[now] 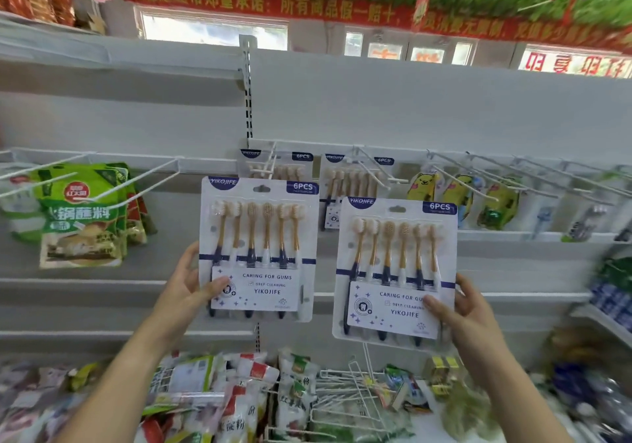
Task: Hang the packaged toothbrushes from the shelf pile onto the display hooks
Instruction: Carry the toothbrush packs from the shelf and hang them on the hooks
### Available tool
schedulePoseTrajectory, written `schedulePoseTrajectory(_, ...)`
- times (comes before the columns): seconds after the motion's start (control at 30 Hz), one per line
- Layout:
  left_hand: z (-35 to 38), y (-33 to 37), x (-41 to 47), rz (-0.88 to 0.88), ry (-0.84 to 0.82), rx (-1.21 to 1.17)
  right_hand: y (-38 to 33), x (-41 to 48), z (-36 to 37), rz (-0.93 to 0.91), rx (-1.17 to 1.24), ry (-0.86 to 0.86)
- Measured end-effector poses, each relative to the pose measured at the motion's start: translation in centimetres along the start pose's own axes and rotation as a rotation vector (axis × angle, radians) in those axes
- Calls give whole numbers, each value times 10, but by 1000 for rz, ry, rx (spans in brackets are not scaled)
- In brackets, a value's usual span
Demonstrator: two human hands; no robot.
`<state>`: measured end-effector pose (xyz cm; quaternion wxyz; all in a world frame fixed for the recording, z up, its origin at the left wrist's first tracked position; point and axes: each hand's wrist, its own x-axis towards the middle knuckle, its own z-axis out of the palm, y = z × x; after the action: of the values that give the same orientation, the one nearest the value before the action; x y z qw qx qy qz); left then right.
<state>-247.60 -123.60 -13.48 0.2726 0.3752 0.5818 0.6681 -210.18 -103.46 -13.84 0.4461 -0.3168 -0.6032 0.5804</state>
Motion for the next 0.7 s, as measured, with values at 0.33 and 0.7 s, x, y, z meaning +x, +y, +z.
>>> schedulePoseTrajectory(0.33, 5, 1, 22, -3, 10, 11, -8, 16, 7, -20, 2, 29)
schedulePoseTrajectory(0.7, 20, -4, 44, -14, 62, 48, -10, 28, 6, -11, -22, -4)
